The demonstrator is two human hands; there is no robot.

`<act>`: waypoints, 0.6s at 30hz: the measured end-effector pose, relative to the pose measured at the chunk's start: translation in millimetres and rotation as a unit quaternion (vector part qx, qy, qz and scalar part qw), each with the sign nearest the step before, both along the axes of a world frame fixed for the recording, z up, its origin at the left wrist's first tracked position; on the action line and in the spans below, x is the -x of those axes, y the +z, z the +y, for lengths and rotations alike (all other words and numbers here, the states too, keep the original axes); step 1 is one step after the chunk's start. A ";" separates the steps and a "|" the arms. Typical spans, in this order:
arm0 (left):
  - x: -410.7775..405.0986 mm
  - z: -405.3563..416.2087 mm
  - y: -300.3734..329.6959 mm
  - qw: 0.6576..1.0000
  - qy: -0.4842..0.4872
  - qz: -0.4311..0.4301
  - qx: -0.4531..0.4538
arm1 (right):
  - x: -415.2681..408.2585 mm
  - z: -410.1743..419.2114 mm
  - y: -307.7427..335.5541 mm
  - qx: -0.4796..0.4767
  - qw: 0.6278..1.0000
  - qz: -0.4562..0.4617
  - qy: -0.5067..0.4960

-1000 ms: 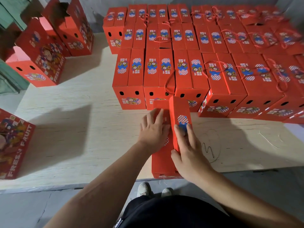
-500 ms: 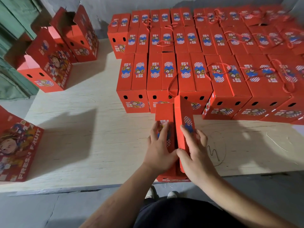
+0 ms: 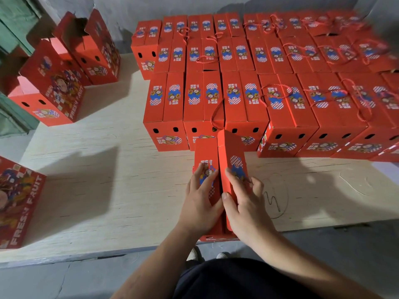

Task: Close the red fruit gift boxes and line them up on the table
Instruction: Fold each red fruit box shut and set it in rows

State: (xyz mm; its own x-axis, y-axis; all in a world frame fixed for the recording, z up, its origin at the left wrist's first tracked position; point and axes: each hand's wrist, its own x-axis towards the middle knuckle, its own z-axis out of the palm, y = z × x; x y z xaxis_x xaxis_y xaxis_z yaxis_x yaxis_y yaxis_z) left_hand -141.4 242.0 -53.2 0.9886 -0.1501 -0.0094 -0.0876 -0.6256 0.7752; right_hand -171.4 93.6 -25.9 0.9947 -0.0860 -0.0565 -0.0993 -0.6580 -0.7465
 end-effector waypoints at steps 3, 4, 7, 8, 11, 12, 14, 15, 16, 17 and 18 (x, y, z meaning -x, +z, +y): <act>-3.3 2.2 3.0 1.000 -0.017 0.019 0.016 | -8.8 5.1 -0.4 0.001 1.000 0.021 -0.015; -3.9 3.5 3.8 0.999 -0.021 0.024 0.022 | -10.9 8.1 0.1 0.008 0.999 0.025 -0.019; -4.1 4.7 3.3 0.999 -0.029 0.016 0.008 | -11.4 12.0 0.5 0.017 0.999 0.045 -0.023; -2.6 4.4 3.3 1.000 -0.031 0.004 -0.001 | -10.6 11.4 1.1 0.015 0.998 0.052 -0.022; 0.3 2.6 4.1 0.997 -0.039 -0.041 -0.045 | -9.4 8.5 3.2 0.028 0.998 0.061 -0.013; -0.1 2.1 4.4 0.994 -0.046 -0.057 -0.076 | -9.9 8.0 3.5 0.039 0.997 0.063 -0.008; -2.2 3.1 6.4 0.988 -0.061 -0.067 -0.129 | -13.9 7.5 5.8 0.037 0.998 0.045 -0.004; -3.1 4.3 7.8 0.986 -0.068 -0.063 -0.135 | -18.2 7.7 7.0 0.028 1.000 0.010 -0.005; -2.9 6.2 8.9 0.987 -0.076 -0.058 -0.131 | -24.3 8.6 6.7 0.027 0.999 -0.034 -0.008; -2.1 8.5 9.8 0.987 -0.085 -0.055 -0.125 | -32.1 9.5 4.4 0.039 0.997 -0.060 -0.014; -0.8 9.8 10.2 0.986 -0.093 -0.054 -0.127 | -42.0 9.9 1.8 0.050 0.997 -0.052 -0.025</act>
